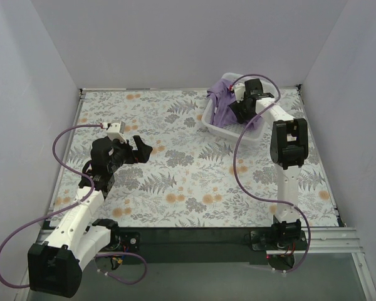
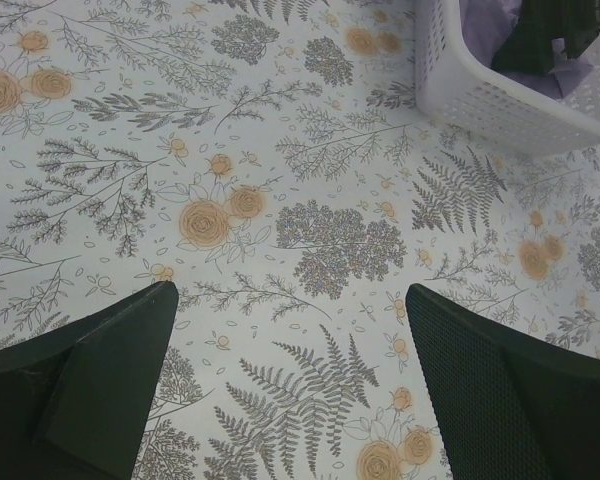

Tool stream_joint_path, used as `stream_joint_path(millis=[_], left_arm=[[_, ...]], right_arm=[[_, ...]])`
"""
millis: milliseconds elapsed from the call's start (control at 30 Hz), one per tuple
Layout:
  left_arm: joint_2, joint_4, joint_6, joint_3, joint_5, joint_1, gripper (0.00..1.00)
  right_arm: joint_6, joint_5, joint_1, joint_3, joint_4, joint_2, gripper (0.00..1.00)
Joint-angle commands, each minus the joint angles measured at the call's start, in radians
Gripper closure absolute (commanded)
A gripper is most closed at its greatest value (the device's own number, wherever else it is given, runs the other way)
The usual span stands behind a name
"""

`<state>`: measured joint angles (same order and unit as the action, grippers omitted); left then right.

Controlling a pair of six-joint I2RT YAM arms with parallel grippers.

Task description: Fold and stack the t-shirts

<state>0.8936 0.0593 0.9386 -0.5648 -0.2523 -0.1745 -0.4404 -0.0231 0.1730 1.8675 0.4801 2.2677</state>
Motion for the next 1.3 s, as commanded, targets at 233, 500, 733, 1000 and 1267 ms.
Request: stream_joint_path(millis=[233, 500, 733, 1000, 1267], left_arm=[[0.002, 0.002, -0.014, -0.023, -0.019, -0.005, 0.02], [-0.013, 0.001, -0.012, -0.02, -0.033, -0.005, 0.02], [-0.027, 0.001, -0.017, -0.02, -0.03, -0.005, 0.02], [-0.045, -0.001, -0.021, -0.018, -0.021, -0.005, 0.02], [-0.045, -0.001, -0.021, -0.017, -0.024, -0.005, 0.02]], right_arm=[[0.003, 0.124, 0.02, 0.053, 0.031, -0.169, 0.99], [0.023, 0.325, 0.083, 0.016, 0.028, -0.592, 0.99], [-0.069, 0.848, 0.083, -0.016, 0.121, -0.829, 0.99], [-0.081, 0.96, 0.085, -0.241, 0.115, -0.928, 0.99], [-0.098, 1.011, 0.138, -0.343, 0.115, -0.965, 0.96]])
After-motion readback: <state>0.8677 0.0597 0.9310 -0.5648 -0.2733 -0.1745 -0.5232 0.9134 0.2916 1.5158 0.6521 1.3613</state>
